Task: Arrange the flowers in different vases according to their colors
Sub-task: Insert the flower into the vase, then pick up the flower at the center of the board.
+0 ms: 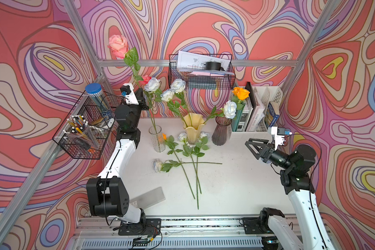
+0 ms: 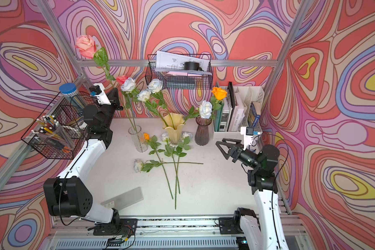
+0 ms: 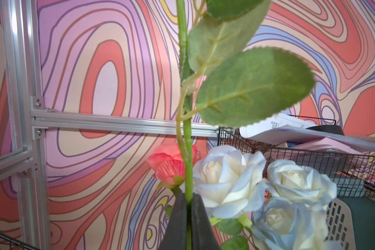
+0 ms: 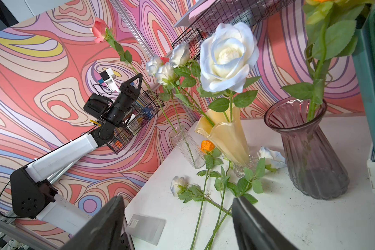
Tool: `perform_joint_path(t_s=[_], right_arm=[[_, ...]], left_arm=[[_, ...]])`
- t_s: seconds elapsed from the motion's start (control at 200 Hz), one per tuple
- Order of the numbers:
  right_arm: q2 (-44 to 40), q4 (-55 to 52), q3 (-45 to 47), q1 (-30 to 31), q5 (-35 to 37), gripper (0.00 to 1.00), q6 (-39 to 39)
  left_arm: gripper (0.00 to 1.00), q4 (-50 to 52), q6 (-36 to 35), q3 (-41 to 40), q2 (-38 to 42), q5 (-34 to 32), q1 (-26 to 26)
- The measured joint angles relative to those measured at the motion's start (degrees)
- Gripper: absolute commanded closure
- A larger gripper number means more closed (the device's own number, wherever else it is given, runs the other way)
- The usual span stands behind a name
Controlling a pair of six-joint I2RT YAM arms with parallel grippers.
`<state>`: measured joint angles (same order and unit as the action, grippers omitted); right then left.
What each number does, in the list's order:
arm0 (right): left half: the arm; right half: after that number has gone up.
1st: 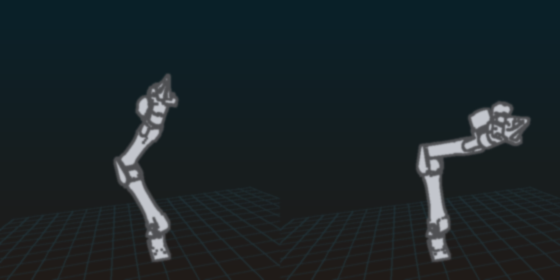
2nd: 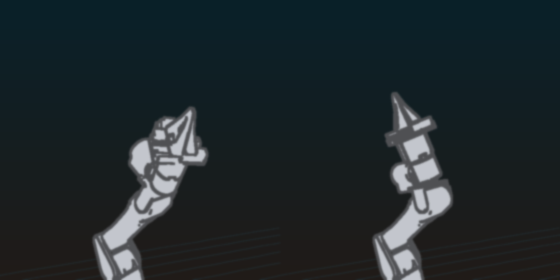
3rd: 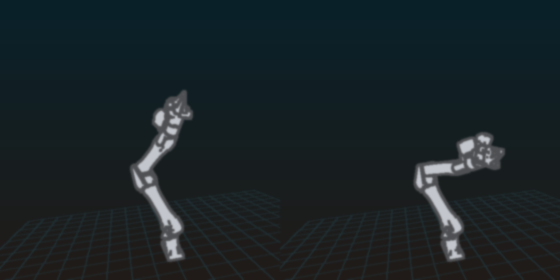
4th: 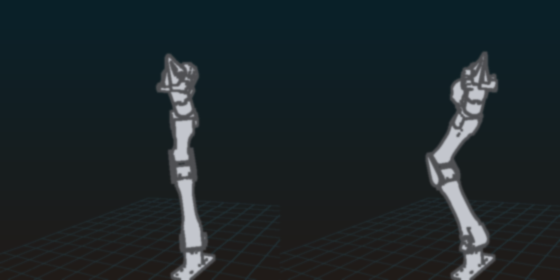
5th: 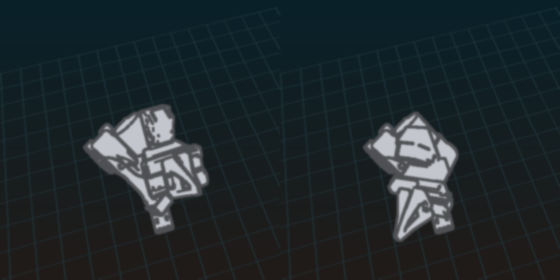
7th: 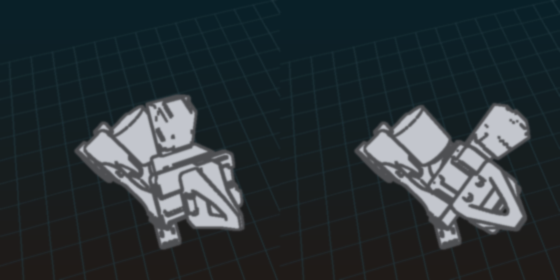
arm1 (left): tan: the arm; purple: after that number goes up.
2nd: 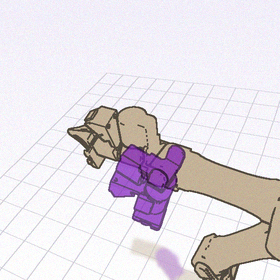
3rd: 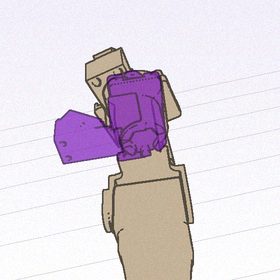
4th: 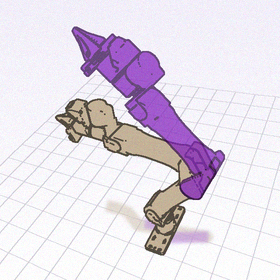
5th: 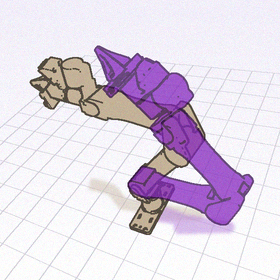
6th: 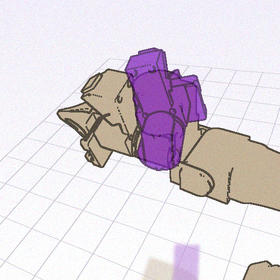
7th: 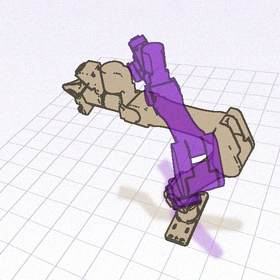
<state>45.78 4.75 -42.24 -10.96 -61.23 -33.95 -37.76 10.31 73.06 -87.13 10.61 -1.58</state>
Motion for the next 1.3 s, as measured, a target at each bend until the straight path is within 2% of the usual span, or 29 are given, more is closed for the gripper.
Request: perform_joint_path(t_s=[0.205,0.335,0.516,0.776,0.916,1.037,1.152,1.202,1.297], right_arm=[[2.10,1.18,0.22,1.92,1.11,0.20,0.26],[3.72,1.73,0.20,5.40,2.82,0.20,1.03],[9.92,-1.46,-1.92,13.64,7.10,0.21,4.33],[20.28,-7.52,-4.79,22.38,14.86,0.24,6.73],[26.03,-12.90,-7.28,30.29,21.33,0.24,8.94],[33.14,-17.84,-13.00,38.16,28.39,0.26,11.63],[41.68,-21.55,-20.20,43.50,35.08,0.33,13.73],[45.09,-22.88,-23.06,44.78,37.24,0.39,14.29],[51.25,-25.14,-28.02,46.07,41.00,0.44,15.32]], left_arm=[[1.00,-6.82,-0.63,-6.75,-1.09,2.05,0.09],[0.65,-8.41,-1.46,-10.56,-1.18,2.84,0.55],[0.43,-7.48,-2.03,-12.57,-0.09,2.67,2.03],[0.40,4.42,-3.23,-13.94,10.10,-0.96,4.70],[0.40,12.83,-3.89,-16.61,19.89,-5.11,9.49],[0.41,21.22,-2.93,-19.06,27.63,-8.02,12.98],[0.47,28.79,-0.74,-22.43,32.81,-11.41,17.03],[0.52,32.24,0.35,-23.43,33.81,-12.81,19.93],[0.58,38.38,2.84,-24.98,33.79,-15.50,25.99]])
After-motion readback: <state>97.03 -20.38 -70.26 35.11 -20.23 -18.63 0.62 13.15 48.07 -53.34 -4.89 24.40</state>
